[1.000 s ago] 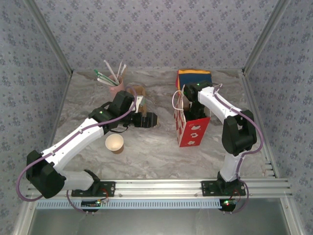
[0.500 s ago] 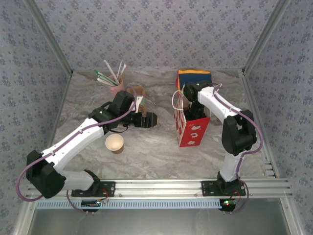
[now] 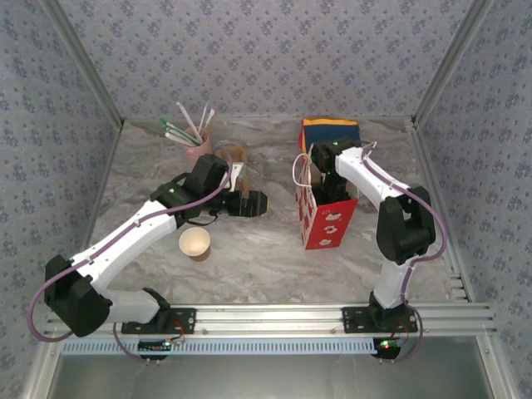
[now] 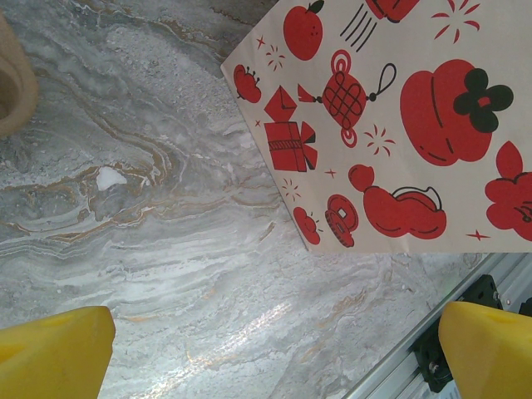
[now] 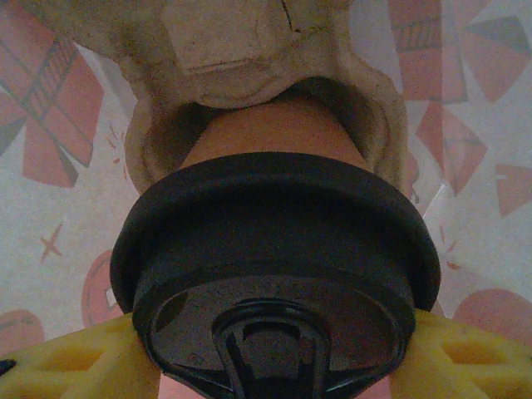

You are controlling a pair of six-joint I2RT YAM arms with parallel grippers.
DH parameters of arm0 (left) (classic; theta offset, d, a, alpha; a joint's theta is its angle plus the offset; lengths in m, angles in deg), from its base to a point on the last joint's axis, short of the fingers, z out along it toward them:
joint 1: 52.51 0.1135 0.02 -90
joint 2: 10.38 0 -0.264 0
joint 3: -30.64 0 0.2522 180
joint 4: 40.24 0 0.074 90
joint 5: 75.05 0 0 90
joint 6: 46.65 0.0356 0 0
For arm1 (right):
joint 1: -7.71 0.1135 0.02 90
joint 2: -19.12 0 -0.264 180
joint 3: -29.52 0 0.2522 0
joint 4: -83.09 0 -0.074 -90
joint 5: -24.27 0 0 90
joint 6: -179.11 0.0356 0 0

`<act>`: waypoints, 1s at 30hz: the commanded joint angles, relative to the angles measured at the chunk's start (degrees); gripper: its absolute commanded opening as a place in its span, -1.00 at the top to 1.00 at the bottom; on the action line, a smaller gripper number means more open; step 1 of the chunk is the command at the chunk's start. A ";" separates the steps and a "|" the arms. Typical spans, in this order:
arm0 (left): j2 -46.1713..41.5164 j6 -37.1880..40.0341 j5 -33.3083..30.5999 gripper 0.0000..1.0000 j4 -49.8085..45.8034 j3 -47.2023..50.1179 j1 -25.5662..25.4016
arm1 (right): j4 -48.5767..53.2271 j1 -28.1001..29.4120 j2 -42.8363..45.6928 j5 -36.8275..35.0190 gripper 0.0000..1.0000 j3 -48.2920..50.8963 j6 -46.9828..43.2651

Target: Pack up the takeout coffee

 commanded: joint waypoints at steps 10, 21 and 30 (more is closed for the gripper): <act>-0.03 1.15 0.11 -0.99 0.17 -1.04 -0.33 | -10.29 1.30 -5.06 -1.14 -0.28 3.15 0.52; 0.15 1.40 0.11 -1.00 0.17 -1.09 -0.27 | -9.86 1.43 -4.51 -1.17 -0.28 2.81 0.66; 0.27 1.32 0.05 -1.00 0.26 -1.06 -0.33 | -9.32 1.43 -4.14 -1.31 -0.29 2.28 0.62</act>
